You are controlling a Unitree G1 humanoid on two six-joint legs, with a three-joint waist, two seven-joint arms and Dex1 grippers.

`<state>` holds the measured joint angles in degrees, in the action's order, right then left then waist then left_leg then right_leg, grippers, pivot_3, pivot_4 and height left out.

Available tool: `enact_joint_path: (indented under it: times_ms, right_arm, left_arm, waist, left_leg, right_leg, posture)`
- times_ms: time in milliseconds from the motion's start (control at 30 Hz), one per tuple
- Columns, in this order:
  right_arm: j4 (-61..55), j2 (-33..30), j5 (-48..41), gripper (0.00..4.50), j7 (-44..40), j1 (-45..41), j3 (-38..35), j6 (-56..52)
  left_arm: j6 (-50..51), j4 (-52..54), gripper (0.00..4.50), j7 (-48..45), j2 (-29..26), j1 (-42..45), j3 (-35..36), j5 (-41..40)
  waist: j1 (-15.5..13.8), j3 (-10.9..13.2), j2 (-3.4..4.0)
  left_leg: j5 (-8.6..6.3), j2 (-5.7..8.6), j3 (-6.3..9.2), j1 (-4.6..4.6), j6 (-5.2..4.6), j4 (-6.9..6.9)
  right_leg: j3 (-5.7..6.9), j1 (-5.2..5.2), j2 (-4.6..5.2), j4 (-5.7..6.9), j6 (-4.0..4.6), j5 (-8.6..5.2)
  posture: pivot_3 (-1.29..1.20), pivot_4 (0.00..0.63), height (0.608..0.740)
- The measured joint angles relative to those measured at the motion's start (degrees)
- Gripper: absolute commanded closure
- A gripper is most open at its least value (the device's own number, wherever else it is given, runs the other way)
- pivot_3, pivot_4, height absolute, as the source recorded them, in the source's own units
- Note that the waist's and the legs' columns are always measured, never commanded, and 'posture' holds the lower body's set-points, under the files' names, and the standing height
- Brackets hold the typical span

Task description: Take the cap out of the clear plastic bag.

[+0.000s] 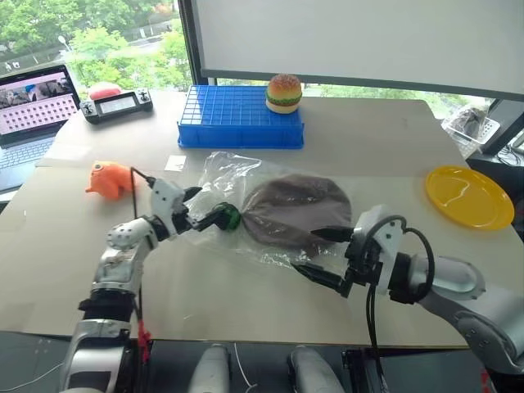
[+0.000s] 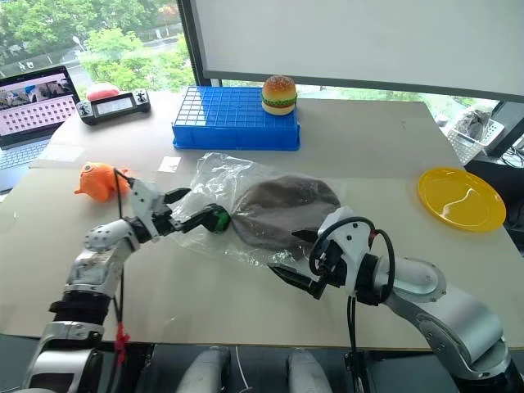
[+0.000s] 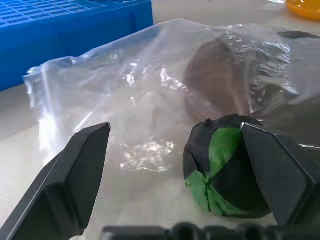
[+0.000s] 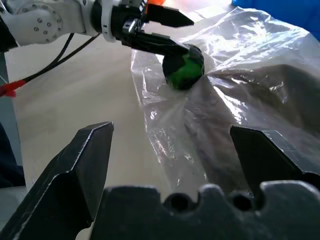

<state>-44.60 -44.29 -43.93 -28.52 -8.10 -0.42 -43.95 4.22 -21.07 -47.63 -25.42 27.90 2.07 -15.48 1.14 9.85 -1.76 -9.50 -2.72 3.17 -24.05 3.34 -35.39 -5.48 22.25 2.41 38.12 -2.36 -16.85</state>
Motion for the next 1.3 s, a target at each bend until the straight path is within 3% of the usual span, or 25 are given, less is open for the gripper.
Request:
enact_joint_path:
  times_ms: [367,467,633,667,800,1033,1200,1300]
  right_arm:
    - [-1.2,1.0,0.9,0.03,1.7,0.4,0.0,-0.2]
    - [-1.0,2.5,1.1,0.00,2.5,0.1,0.2,-0.2]
    - [-0.9,5.1,3.9,0.00,3.3,0.3,2.5,0.2]
    - [-0.8,5.6,5.0,0.00,3.2,0.8,3.2,0.9]
    - [1.7,8.5,11.7,0.00,1.7,4.7,6.9,8.8]
    - [8.6,14.2,21.5,0.00,-2.2,9.2,10.9,25.0]
    - [11.9,14.7,23.8,0.00,-4.1,10.0,11.4,27.6]
    - [12.1,14.9,24.1,0.00,-5.4,10.6,11.6,27.7]
  left_arm:
    - [6.0,1.8,0.00,-8.0,-1.7,-1.3,-2.5,-1.6]
    - [6.6,2.7,0.73,-9.5,-1.9,-3.5,-4.6,-0.7]
    - [7.0,2.9,2.48,-8.8,-1.8,-3.7,-4.4,-0.5]
    - [7.0,2.9,2.93,-8.7,-1.8,-3.6,-4.2,-0.5]
    - [7.1,3.1,4.02,-8.4,-1.4,-3.5,-3.4,-0.7]
    - [8.4,3.3,4.02,-8.0,-0.1,-3.5,-2.8,-2.3]
    - [9.8,3.2,4.02,-5.3,1.2,-2.5,-0.5,-3.8]
    - [15.1,0.9,4.02,-1.0,3.1,2.2,4.9,-8.8]
  waist:
    - [0.1,0.0,-0.01]
    - [0.3,0.0,-0.01]
    - [0.2,0.0,-0.02]
    - [0.2,0.0,-0.02]
    - [0.2,0.0,-0.03]
    - [0.2,0.0,-0.03]
    - [0.1,0.0,-0.03]
    - [0.0,0.0,-0.07]
  left_leg:
    - [0.00,0.00,-0.01,0.06,0.00,-0.05]
    - [0.00,-0.01,-0.01,0.06,0.00,-0.05]
    - [0.00,-0.01,0.00,0.02,0.00,-0.05]
    - [0.00,-0.01,0.00,0.00,0.00,-0.04]
    - [0.00,-0.01,0.00,0.00,0.00,-0.04]
    - [0.00,-0.01,0.00,0.01,0.00,-0.04]
    - [0.00,-0.01,0.02,0.01,0.00,-0.04]
    - [0.00,-0.02,0.08,0.00,0.00,-0.09]
  right_leg:
    - [-0.01,-0.08,0.00,-0.02,-0.05,-0.02]
    - [-0.01,-0.05,-0.01,0.00,-0.05,-0.02]
    - [0.00,-0.03,-0.01,-0.03,-0.05,-0.02]
    - [-0.01,-0.02,-0.01,-0.03,-0.05,-0.02]
    - [0.00,-0.02,-0.01,-0.03,-0.06,-0.02]
    - [0.00,-0.02,-0.01,-0.03,-0.38,-0.21]
    - [0.01,-0.02,-0.01,0.00,-0.27,-0.14]
    - [0.07,-0.03,-0.03,0.02,-0.38,-0.21]
  posture:
    - [0.00,0.150,0.735]
    - [0.00,0.150,0.735]
    - [0.00,0.150,0.735]
    - [0.00,0.150,0.735]
    - [0.00,0.150,0.735]
    - [0.00,0.150,0.735]
    - [0.00,0.150,0.735]
    - [0.00,0.150,0.735]
